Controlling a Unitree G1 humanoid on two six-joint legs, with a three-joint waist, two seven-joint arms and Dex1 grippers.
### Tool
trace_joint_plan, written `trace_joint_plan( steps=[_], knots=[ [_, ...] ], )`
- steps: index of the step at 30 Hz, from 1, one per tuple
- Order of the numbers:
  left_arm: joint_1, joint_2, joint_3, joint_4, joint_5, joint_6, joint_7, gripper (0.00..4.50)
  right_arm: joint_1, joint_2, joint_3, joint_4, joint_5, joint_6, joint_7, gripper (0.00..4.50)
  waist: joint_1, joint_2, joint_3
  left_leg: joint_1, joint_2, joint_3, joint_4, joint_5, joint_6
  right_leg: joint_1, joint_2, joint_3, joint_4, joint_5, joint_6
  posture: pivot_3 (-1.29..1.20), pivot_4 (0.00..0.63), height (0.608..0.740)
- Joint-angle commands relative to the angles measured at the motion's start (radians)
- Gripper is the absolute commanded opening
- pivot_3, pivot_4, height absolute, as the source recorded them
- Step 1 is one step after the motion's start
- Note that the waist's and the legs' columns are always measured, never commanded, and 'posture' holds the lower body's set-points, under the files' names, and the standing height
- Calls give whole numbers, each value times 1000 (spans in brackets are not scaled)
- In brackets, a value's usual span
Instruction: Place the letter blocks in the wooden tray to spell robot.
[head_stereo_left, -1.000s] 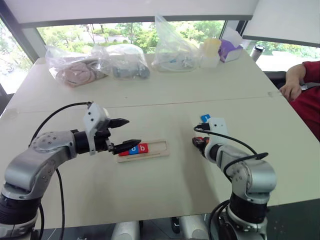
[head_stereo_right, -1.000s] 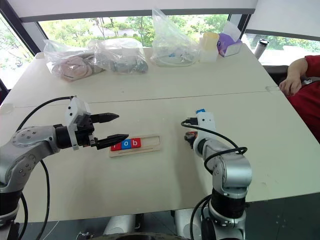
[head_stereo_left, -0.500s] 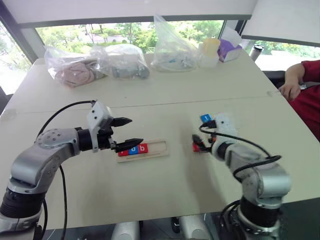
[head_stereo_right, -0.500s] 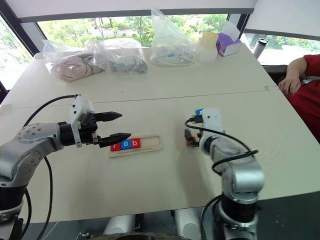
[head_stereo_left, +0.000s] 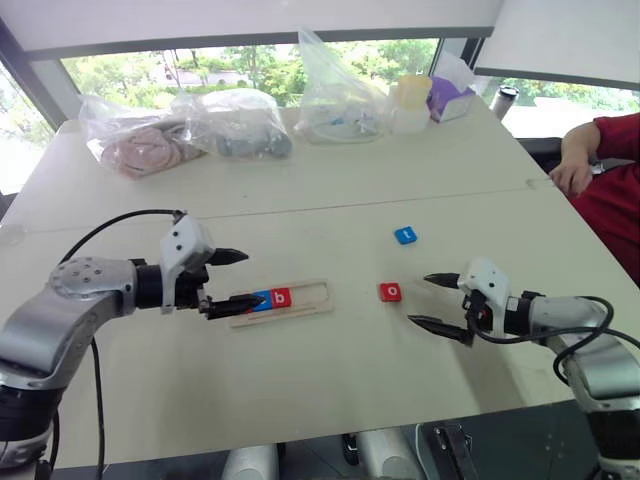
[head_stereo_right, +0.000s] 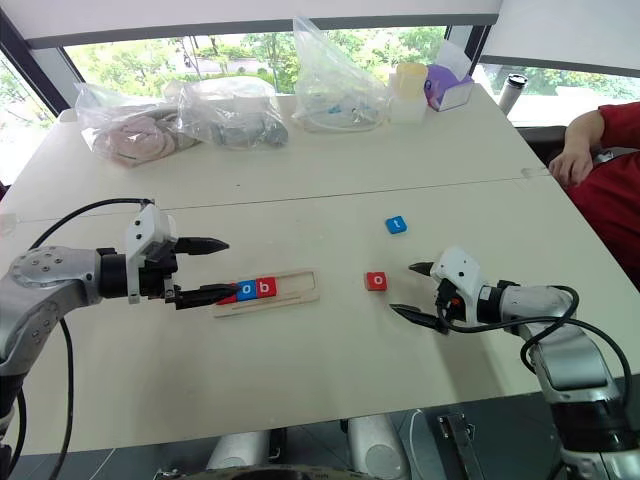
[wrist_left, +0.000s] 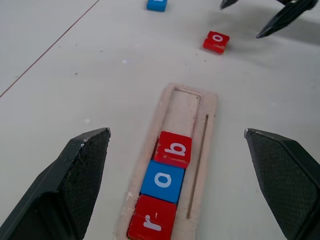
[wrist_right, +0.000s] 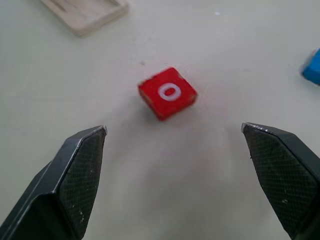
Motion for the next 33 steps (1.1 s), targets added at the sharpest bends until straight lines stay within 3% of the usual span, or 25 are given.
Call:
trace_joint_plan(
  steps=[1,11,14,18,19,27,33],
  knots=[
    [3,27,20,1,7,-19,-26,4500,-72,-2,29,102,-14,-135,52,4458,-1,0,0,0,0,0,0,0,0,0,0,0,0,0,0,0,150,740],
    [21,45,24,8,25,-30,-38,4500,-256,80,152,340,-35,-253,137,4458,0,0,0,0,0,0,-1,0,0,0,0,0,1,1,0,0,150,740],
    [30,48,33,12,31,-33,-39,4500,-270,100,160,377,-33,-265,146,3628,4,0,0,0,0,0,-1,0,0,0,0,0,1,1,0,0,150,740],
    [49,51,45,10,39,-39,-33,4500,-286,103,170,444,-51,-308,157,1512,9,0,0,0,0,0,0,0,0,0,-1,0,1,2,1,0,150,740],
    [51,52,48,8,37,-39,-32,4500,-288,102,169,444,-49,-309,159,1162,11,0,0,0,0,0,0,0,0,0,-1,0,1,2,1,0,150,740],
    [77,62,66,3,40,-44,-27,4500,-335,116,184,151,16,-65,110,1159,18,1,0,0,1,0,2,0,0,0,0,0,3,2,0,0,150,740],
    [123,114,82,21,85,-81,-48,4500,-521,273,391,-10,-52,110,65,1159,10,1,0,0,2,-1,2,0,0,-2,2,0,4,2,-2,0,150,740]
  ],
)
